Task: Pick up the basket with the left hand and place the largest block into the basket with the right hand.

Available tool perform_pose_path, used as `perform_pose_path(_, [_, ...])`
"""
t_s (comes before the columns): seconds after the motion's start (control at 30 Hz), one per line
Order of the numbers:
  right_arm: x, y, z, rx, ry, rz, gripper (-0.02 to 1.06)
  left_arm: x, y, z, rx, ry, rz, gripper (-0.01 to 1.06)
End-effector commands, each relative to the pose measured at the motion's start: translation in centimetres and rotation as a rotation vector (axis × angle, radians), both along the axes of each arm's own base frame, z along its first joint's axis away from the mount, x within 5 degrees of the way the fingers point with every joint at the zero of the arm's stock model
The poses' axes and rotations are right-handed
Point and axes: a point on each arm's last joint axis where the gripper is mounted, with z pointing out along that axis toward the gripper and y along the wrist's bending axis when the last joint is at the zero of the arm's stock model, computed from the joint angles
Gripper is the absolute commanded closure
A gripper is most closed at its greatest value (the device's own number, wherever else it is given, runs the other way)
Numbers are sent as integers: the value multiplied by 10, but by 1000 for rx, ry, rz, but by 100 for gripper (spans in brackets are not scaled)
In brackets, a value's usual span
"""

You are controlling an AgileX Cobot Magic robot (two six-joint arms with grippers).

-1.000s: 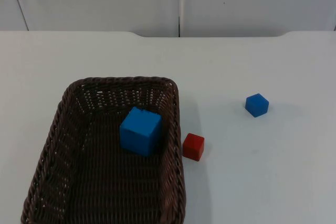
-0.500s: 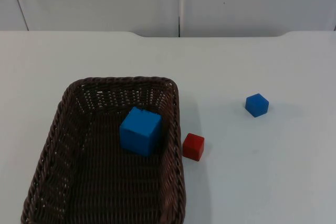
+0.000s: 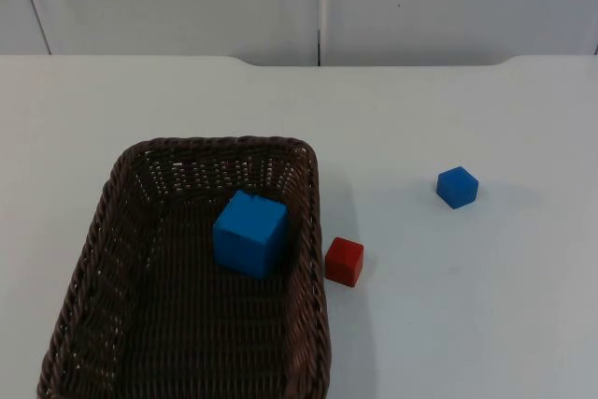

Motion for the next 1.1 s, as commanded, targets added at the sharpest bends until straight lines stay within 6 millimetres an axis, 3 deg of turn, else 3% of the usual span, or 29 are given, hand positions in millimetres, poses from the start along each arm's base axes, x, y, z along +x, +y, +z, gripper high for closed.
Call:
perform_pose_path(0.0, [0, 1, -1, 1, 0, -12, -1, 0, -1, -1, -7, 0, 0, 0])
perform_pose_path(0.5, [0, 3, -1, 1, 0, -236, -1, 0, -1, -1, -7, 0, 0, 0])
perform_pose_path(1.07, [1, 7, -1, 1, 0, -647, -1, 0, -1, -1, -7, 0, 0, 0])
